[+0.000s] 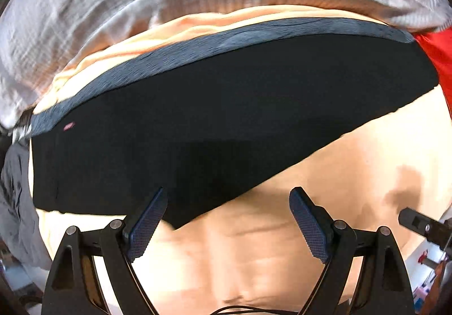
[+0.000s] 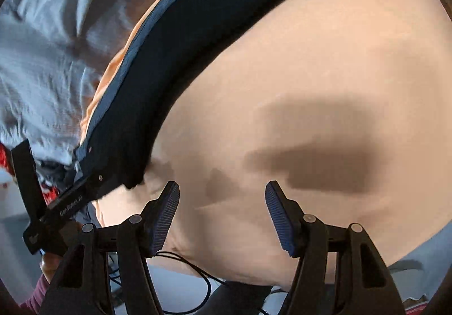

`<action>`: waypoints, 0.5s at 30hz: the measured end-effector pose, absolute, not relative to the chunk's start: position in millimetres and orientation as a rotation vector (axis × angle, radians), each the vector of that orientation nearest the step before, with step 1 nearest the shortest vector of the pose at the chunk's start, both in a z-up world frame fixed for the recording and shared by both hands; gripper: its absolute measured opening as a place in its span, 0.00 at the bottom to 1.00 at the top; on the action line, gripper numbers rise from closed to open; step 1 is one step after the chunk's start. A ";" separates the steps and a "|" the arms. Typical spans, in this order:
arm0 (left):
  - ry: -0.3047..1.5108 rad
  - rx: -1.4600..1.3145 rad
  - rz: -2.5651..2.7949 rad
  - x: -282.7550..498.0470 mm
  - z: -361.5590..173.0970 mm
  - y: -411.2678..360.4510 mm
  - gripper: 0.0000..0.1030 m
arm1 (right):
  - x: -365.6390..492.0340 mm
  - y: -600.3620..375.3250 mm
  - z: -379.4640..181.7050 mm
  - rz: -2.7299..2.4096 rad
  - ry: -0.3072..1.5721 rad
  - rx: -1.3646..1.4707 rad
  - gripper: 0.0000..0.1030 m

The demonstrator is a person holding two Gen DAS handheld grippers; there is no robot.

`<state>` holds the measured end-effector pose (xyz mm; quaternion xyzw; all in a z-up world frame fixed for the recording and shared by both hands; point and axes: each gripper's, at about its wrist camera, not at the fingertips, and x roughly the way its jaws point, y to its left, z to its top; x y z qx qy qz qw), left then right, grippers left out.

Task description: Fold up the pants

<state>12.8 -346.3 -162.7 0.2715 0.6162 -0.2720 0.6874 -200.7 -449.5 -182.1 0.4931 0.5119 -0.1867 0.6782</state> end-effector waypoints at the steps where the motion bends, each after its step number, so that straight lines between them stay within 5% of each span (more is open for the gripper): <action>1: 1.374 0.608 -0.616 9.5 -161.3 -356.3 0.87 | -204.7 -458.2 -180.3 -0.434 1.135 1.113 0.65; 15: 1.384 0.548 -0.585 7.2 -163.9 -433.2 0.87 | -250.9 -577.8 -176.6 -0.524 0.832 1.331 0.56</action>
